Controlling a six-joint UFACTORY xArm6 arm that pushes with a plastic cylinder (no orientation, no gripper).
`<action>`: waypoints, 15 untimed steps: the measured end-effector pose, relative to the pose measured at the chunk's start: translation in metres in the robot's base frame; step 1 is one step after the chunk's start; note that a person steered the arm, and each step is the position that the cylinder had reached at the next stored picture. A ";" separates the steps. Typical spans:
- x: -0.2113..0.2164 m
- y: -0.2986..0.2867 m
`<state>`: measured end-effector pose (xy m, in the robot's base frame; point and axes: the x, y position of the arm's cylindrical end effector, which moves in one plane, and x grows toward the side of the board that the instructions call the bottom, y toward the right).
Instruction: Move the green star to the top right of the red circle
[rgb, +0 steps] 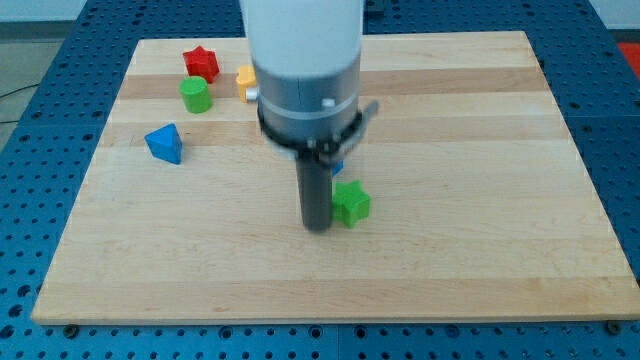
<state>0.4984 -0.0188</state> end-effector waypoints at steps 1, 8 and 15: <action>-0.028 0.023; 0.025 0.072; -0.096 0.062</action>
<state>0.4020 0.0430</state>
